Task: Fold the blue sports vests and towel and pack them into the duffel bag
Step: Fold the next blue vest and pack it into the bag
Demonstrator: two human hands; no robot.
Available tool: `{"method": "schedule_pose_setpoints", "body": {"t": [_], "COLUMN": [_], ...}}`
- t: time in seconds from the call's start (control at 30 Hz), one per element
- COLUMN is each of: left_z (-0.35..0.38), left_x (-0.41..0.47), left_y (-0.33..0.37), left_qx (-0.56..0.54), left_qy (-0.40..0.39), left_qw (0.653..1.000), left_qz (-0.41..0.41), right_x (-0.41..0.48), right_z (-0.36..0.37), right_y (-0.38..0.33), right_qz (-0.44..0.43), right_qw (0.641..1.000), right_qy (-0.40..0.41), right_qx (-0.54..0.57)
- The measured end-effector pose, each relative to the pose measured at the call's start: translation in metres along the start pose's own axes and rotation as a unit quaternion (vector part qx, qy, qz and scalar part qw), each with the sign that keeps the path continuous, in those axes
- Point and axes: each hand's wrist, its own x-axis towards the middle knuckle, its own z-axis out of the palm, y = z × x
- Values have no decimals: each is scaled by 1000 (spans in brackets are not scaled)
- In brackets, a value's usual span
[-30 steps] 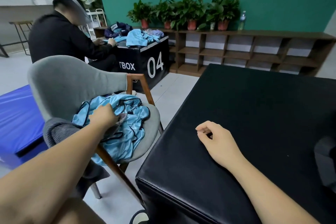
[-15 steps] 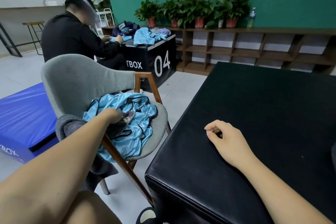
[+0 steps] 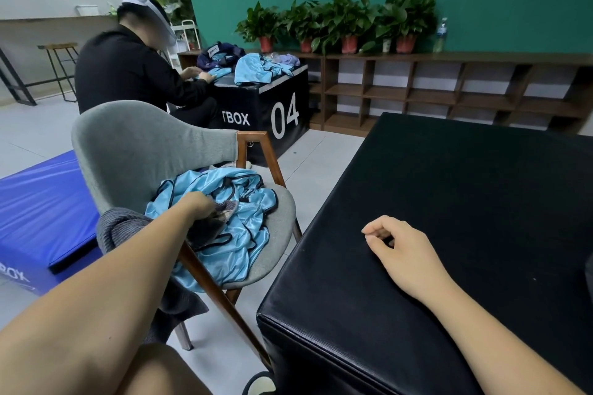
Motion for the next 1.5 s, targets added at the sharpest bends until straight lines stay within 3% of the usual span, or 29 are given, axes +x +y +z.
{"method": "schedule_pose_setpoints", "body": {"t": [0.17,0.63,0.93,1.2,1.37,1.5], "left_z": [-10,-60,-115,-144,-156,-151], "left_x": [-4,-97,-188,-272,-297,-304], "left_y": [0,65,137,182,196,202], "left_qx": [-116,-310,-466,-527,-531,-544], "left_qy": [78,108,4,-77,-82,-67], "left_qw": [989,919,817,710,688,688], "left_qz": [46,220,341,462,487,477], "right_x": [0,1,5,17,16,-2], "right_z": [0,0,0,-20,-56,-101], "right_y": [1,-1,-9,-58,-81,-84], "right_qz": [3,7,40,27,44,58], "right_qw": [1000,1000,997,994,971,968], "right_qy": [-1,-4,26,20,14,31], "right_qx": [3,-3,62,105,237,242]}}
